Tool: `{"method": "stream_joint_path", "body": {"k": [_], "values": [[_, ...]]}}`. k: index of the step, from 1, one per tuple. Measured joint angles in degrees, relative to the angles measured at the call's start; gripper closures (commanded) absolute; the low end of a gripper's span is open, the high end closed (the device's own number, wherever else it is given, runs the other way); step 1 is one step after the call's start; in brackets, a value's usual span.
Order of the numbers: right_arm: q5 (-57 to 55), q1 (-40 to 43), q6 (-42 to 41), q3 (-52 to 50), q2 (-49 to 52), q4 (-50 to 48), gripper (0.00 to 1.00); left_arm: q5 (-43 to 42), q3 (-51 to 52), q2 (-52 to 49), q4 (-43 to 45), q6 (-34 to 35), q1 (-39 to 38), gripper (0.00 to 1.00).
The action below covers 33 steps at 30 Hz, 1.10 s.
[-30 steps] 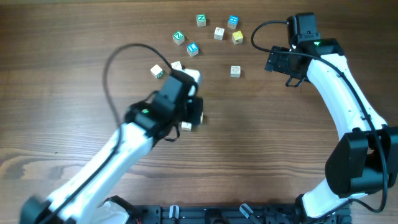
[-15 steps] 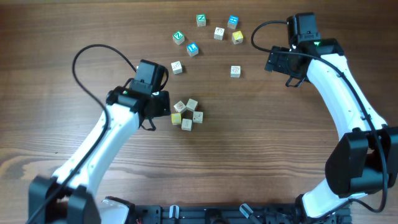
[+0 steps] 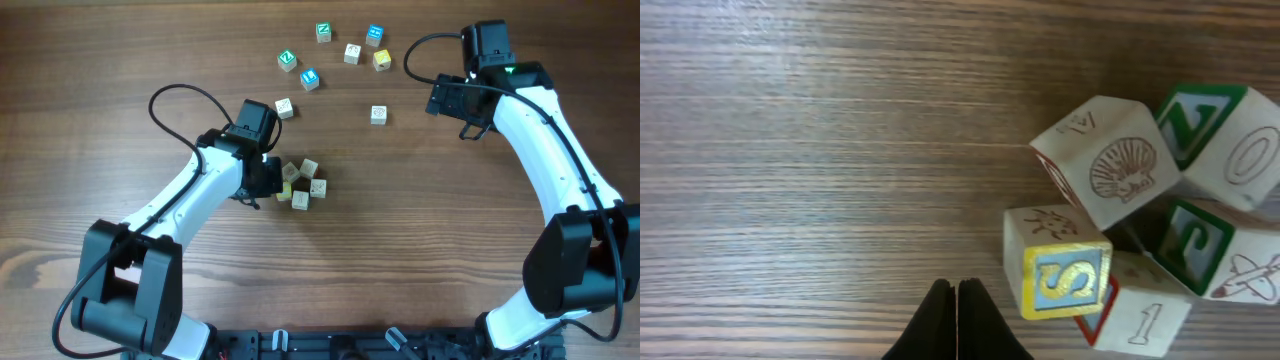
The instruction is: Form a circle
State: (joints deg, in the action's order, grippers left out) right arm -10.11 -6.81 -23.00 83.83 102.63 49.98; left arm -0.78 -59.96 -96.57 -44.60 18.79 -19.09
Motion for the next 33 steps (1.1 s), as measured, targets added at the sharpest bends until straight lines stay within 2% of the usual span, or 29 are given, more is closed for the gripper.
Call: {"method": "stream_joint_path", "body": {"k": [11,33], "values": [[0.0,0.0,0.02,0.0,0.0,0.0,0.0,-0.87,3.74,-0.02,1.49,1.92,0.0,0.94],[0.0,0.0,0.0,0.0,0.0,0.0,0.0,-3.08,3.8,-0.02,2.43,3.48,0.0,0.94]]}}
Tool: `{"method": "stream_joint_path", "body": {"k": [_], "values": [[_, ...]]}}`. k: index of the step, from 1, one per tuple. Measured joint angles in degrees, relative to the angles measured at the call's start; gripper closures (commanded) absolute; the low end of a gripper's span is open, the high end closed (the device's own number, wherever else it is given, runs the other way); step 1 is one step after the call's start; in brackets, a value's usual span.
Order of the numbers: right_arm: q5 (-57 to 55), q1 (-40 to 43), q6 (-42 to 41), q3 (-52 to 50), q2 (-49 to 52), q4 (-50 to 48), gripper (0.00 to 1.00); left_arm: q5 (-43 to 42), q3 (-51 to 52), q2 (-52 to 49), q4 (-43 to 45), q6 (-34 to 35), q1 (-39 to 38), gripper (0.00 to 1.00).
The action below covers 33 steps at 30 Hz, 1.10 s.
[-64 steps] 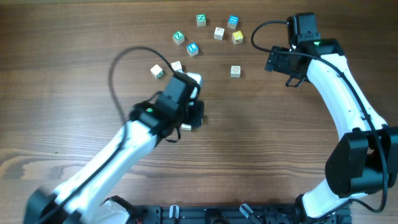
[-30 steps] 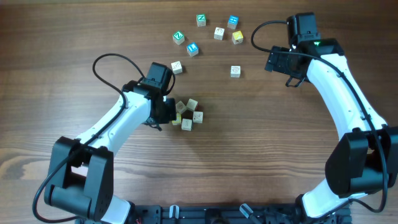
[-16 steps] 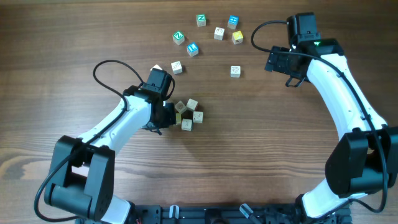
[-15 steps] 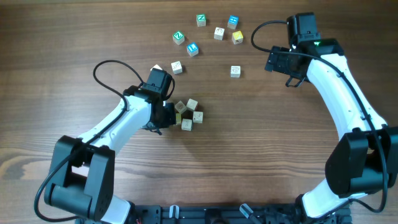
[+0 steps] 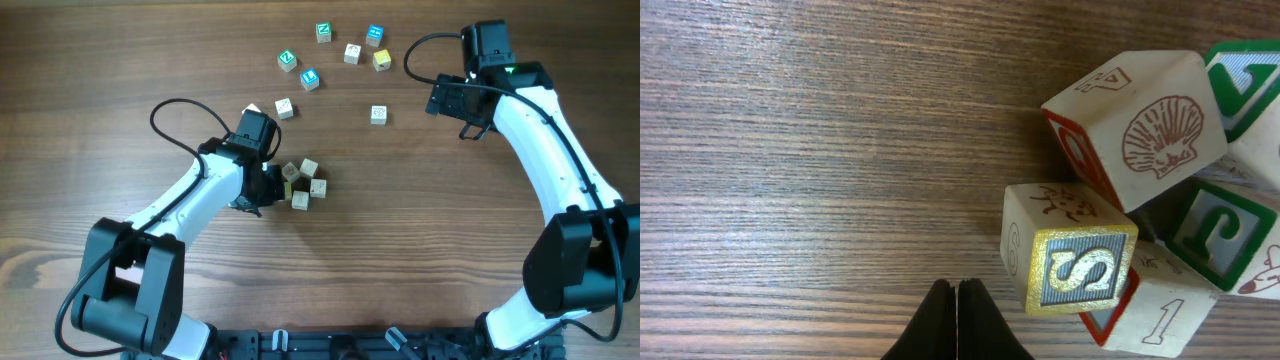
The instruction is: Form a circle
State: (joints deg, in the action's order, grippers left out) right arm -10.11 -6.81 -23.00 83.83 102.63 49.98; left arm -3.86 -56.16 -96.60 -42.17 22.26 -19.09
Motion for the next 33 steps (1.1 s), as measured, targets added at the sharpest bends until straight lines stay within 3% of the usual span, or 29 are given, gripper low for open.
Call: {"method": "stream_joint_path", "body": {"k": [33], "values": [[0.0,0.0,0.0,0.0,0.0,0.0,0.0,-2.1,0.0,0.0,1.11,4.98,0.0,0.96]]}}
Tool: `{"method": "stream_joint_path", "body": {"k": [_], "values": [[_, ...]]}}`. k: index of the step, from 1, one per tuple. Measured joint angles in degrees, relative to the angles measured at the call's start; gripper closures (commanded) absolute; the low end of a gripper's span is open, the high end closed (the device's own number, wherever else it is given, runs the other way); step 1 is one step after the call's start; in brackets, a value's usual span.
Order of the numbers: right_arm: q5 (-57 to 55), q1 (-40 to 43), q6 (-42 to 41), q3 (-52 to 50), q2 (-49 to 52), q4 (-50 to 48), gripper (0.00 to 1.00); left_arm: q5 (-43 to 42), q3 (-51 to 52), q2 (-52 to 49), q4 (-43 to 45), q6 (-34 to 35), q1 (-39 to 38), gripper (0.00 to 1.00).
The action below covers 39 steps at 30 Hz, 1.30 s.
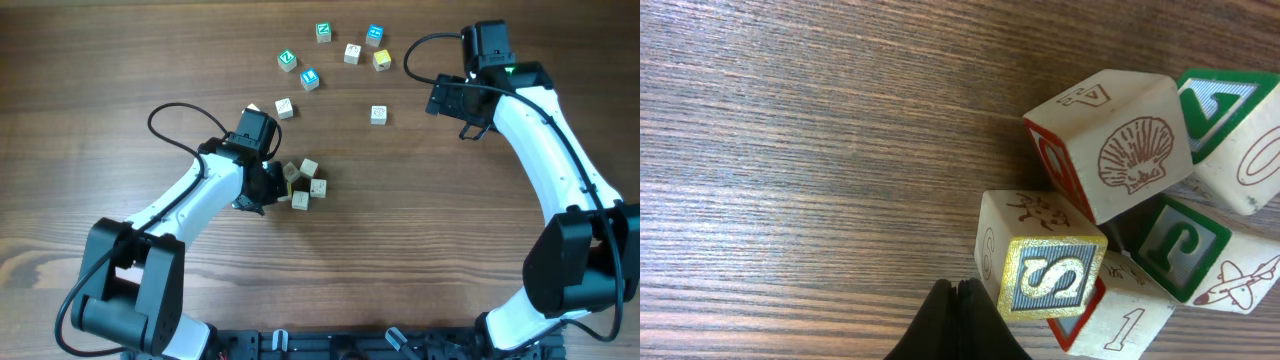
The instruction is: Form a circle
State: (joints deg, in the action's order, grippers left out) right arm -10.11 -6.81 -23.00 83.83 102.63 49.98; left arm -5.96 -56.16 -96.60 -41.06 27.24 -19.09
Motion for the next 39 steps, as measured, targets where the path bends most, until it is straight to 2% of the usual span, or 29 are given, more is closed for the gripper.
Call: {"method": "stream_joint_path", "body": {"k": [26,35,37,39], "values": [[0.0,0.0,0.02,0.0,0.0,0.02,0.0,0.37,0.04,0.0,1.25,0.96,-1.27,0.95],[0.0,0.0,0.02,0.0,0.0,0.0,0.0,5.16,0.02,0.07,0.83,0.96,-0.46,0.95],[0.0,0.0,0.02,0.0,0.0,0.0,0.0,5.75,-0.11,0.52,0.79,0.98,0.66,0.89],[0.0,0.0,0.02,0.0,0.0,0.0,0.0,6.14,-0.74,1.42,1.09,1.18,2.29,0.75]]}}
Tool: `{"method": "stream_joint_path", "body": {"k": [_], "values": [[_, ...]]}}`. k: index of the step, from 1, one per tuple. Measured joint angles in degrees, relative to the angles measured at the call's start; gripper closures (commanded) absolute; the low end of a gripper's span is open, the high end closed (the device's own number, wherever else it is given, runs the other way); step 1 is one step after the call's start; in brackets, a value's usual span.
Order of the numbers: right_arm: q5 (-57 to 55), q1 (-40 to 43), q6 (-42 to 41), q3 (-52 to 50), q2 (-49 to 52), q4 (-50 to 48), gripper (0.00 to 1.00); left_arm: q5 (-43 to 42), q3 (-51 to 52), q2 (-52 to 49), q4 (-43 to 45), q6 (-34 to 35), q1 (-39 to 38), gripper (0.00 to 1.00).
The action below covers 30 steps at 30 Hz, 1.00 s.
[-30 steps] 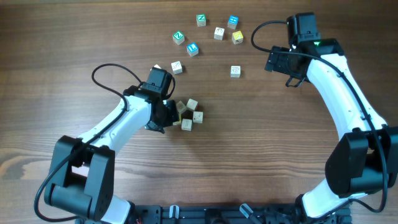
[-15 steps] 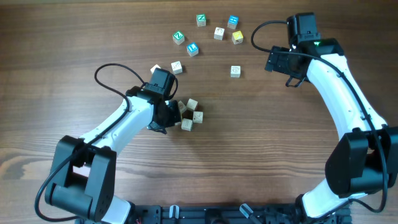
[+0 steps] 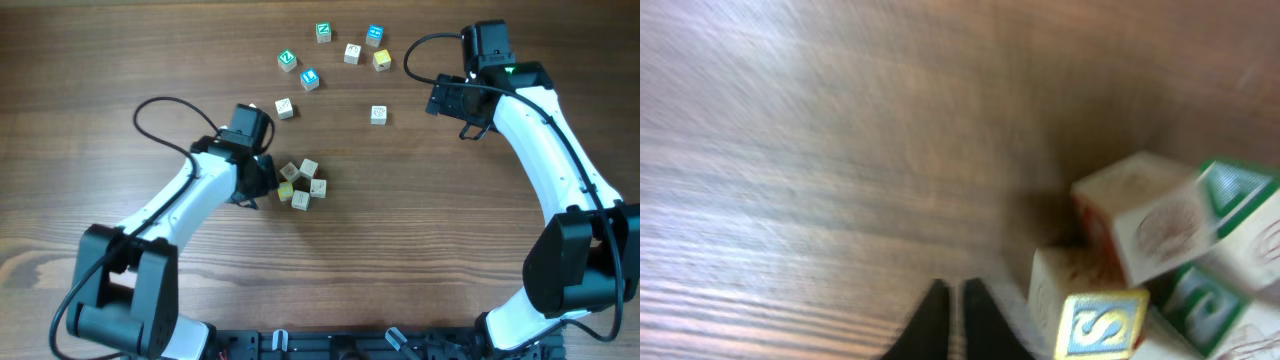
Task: Form a circle
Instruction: 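Lift the left gripper away from the ring to the left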
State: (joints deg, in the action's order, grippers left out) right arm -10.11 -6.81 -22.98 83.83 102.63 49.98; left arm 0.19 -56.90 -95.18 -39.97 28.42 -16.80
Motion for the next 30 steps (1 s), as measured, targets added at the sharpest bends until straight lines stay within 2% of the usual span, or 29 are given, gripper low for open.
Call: {"method": "stream_joint_path", "body": {"k": [1,2,3,9,30], "values": [[0.0,0.0,0.0,0.0,0.0,0.0,0.0,0.15,-0.39,0.63,0.55,-0.13,0.96,0.68],[0.0,0.0,0.0,0.0,0.0,0.0,0.0,0.31,-0.66,1.2,1.18,0.02,1.9,0.43],[0.0,0.0,0.0,0.0,0.0,0.0,0.0,0.42,-0.96,1.75,1.49,0.22,3.08,0.0],[0.0,0.0,0.0,0.0,0.0,0.0,0.0,0.85,-1.16,2.19,1.2,0.42,7.82,0.0],[0.0,0.0,0.0,0.0,0.0,0.0,0.0,0.85,-1.16,2.19,1.2,0.42,7.87,0.0]]}}
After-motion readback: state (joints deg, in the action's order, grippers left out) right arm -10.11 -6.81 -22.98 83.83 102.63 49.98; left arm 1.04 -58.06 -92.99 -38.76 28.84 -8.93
